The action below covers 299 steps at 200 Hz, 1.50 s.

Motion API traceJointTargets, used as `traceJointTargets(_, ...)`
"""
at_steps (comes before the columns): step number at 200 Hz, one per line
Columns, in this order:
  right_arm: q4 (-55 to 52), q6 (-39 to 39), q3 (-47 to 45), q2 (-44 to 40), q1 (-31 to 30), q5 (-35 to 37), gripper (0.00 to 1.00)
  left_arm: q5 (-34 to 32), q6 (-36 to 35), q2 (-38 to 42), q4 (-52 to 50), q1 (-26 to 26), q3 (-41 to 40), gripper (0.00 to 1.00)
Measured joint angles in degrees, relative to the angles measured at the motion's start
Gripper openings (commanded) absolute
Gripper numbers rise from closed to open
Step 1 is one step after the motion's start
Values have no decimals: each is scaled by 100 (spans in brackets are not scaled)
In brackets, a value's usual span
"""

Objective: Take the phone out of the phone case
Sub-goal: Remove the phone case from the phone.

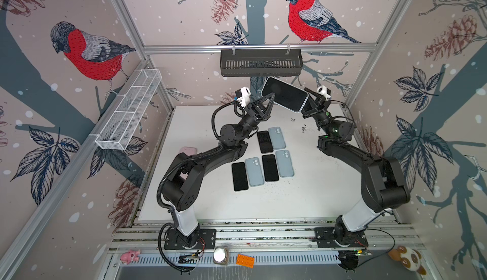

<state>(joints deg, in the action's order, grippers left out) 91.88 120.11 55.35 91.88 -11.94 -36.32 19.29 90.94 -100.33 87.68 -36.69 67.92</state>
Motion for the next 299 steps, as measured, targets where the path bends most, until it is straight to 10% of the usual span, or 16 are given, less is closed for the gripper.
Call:
traceJointTargets(53,-398,-1215,-1276,-1274,166,-603,56,-216,7,833,-573,4,-713,0)
traceJointTargets(117,-4986,-5421,-686,-3491,42,-721,60,-120,-247,1458,-1961,46,-938,0)
traceJointTargets(299,-4365,-4826,-1156,-2946,-111,-1320,57,66,-127,1366,-1996,57,-1266,0)
